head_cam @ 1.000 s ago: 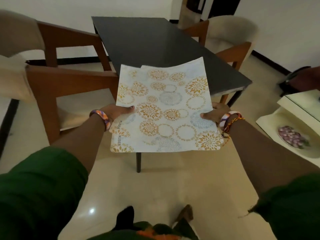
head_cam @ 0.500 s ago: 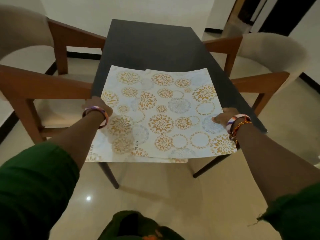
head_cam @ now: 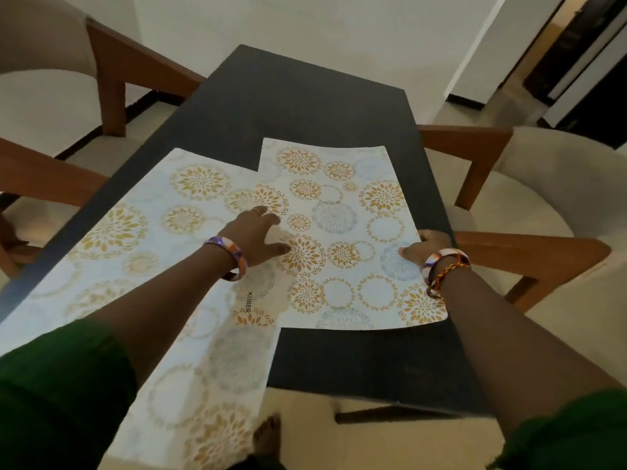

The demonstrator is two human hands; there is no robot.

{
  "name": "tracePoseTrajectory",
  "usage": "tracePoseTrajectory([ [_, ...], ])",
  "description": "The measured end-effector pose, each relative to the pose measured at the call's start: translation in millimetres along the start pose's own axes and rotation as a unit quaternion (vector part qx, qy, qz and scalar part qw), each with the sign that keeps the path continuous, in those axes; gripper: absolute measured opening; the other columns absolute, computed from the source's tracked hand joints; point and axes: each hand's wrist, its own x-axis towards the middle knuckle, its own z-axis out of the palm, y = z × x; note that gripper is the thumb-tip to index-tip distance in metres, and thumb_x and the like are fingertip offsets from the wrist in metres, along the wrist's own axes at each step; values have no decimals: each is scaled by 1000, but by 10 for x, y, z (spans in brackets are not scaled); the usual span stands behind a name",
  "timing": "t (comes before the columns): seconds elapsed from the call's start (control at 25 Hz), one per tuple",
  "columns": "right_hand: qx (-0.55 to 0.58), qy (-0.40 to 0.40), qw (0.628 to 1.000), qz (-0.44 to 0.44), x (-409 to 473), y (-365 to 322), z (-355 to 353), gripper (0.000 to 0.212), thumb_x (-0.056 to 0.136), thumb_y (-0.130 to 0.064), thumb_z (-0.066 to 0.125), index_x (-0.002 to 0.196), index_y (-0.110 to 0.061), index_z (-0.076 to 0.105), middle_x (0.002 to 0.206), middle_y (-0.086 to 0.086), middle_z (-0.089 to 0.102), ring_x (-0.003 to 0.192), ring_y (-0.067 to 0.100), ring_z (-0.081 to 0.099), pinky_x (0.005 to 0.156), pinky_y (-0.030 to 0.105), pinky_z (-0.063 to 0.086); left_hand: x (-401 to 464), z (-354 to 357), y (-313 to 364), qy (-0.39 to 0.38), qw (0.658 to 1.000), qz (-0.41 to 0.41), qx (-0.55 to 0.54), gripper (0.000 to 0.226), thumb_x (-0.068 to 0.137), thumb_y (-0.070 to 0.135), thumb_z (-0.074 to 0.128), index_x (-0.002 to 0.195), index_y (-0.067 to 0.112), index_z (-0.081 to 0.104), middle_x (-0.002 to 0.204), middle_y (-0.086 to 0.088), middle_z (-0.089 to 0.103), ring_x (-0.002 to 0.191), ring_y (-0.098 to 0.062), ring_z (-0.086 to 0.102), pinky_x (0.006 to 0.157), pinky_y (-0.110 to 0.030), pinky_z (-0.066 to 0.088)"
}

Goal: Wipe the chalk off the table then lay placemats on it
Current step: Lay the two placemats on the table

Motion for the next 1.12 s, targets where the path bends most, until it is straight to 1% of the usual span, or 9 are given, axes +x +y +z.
tracePoseTrajectory([
  [0.16,-37,61,996,-48,580,-38,-174,66,89,-10,62,146,-12,29,146,13,39,130,33,41,102,41,39,267,112,642,11,999,23,41,81,80,65,52,145,23,28,157,-12,7,142,-31,18,113,-41,24],
  [0.28,-231,51,964,-120,728,68,-141,82,84,-42,66,148,-14,22,151,13,29,137,35,29,110,48,31,458,328,1038,-19,997,18,77,87,79,72,43,147,24,21,157,-13,4,144,-32,8,117,-45,12],
  [0.36,-302,14,937,-175,719,185,-56,81,83,-56,58,147,-18,25,153,10,26,139,34,23,111,49,25,623,476,1242,-44,995,-14,91,91,78,74,41,149,24,13,157,-15,1,145,-34,2,116,-51,7],
  [0.48,-350,-27,908,-227,859,300,-42,74,87,-60,48,148,-23,24,158,5,14,143,30,10,113,49,13,1006,583,1457,-59,993,-50,93,94,77,75,41,150,28,4,157,-13,-7,145,-33,-7,114,-57,1],
  [0.72,-349,-32,901,-256,1708,223,-343,65,92,-57,39,148,-25,25,159,5,10,145,28,7,114,46,11,1901,619,1768,-65,991,-109,51,88,77,76,41,148,41,1,157,0,-15,145,-22,-15,109,-65,-8],
  [0.84,-292,-25,931,-217,2059,204,-449,59,97,-48,39,149,-25,23,160,4,3,146,28,2,114,45,11,2191,647,1843,-61,990,-118,45,89,76,76,41,147,43,-1,157,4,-17,144,-19,-17,107,-66,-9],
  [0.96,-93,-67,978,-177,2263,186,-524,57,101,-26,39,151,-17,14,160,1,-3,146,23,11,113,31,18,2379,639,1840,-61,991,-114,44,90,74,78,41,146,46,-2,156,6,-18,144,-18,-18,107,-66,-9],
  [1.04,29,-80,985,-149,2351,185,-550,58,101,-18,40,152,-17,11,159,-1,7,145,20,17,112,26,19,2470,628,1837,-60,991,-109,46,89,74,77,43,146,46,-2,156,6,-18,144,-18,-18,108,-66,-9],
  [1.12,140,-106,979,-100,2415,183,-562,59,100,-14,43,151,-21,15,157,-1,20,142,22,25,112,31,25,2516,620,1826,-59,992,-107,45,89,74,76,44,146,47,-1,156,6,-18,144,-18,-18,108,-65,-9],
])
